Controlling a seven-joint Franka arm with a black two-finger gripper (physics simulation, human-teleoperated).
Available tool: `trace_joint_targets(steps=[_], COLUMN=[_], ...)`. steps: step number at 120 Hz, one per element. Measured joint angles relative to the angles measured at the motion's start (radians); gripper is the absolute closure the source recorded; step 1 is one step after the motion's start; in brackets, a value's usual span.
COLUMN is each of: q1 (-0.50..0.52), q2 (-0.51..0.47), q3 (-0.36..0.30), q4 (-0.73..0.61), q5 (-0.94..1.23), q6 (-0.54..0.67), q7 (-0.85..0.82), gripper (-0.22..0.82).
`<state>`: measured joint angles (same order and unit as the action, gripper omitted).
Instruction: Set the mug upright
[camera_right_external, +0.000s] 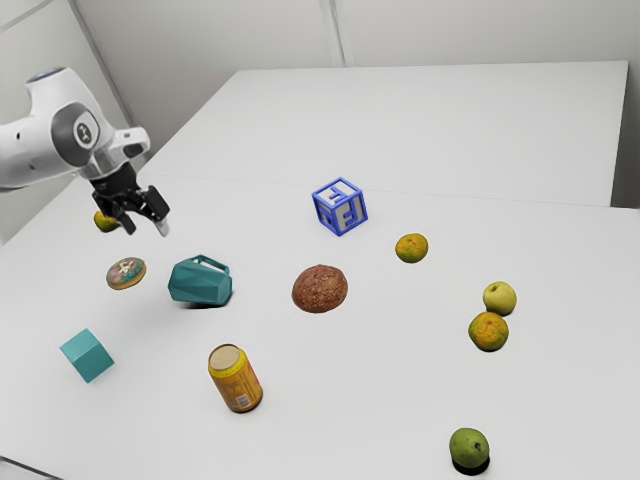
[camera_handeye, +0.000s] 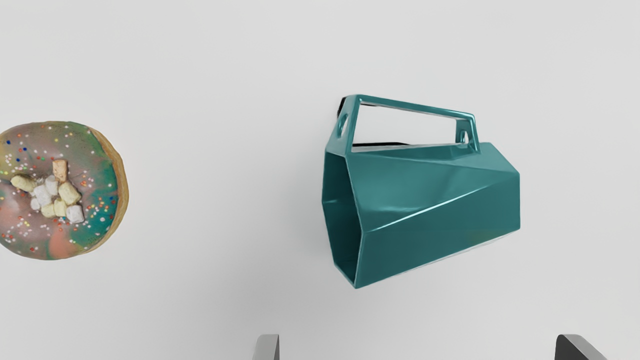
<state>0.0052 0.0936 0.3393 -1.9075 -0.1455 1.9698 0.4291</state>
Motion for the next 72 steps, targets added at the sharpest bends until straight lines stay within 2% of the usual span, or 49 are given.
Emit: trace_joint_targets(steps=[18,40,72], q1=[0.029,0.074,0.129], q2=[0.014,0.096,0.231], q3=[-0.002,-0.002,-0.003], q4=[-0.022,-0.039,0.066], q5=[-0.063,-0.231,-0.382], q6=[0.001,-0.031,-0.143], q7=[0.023,0.12,0.24], gripper=[0.0,0.0,0.0])
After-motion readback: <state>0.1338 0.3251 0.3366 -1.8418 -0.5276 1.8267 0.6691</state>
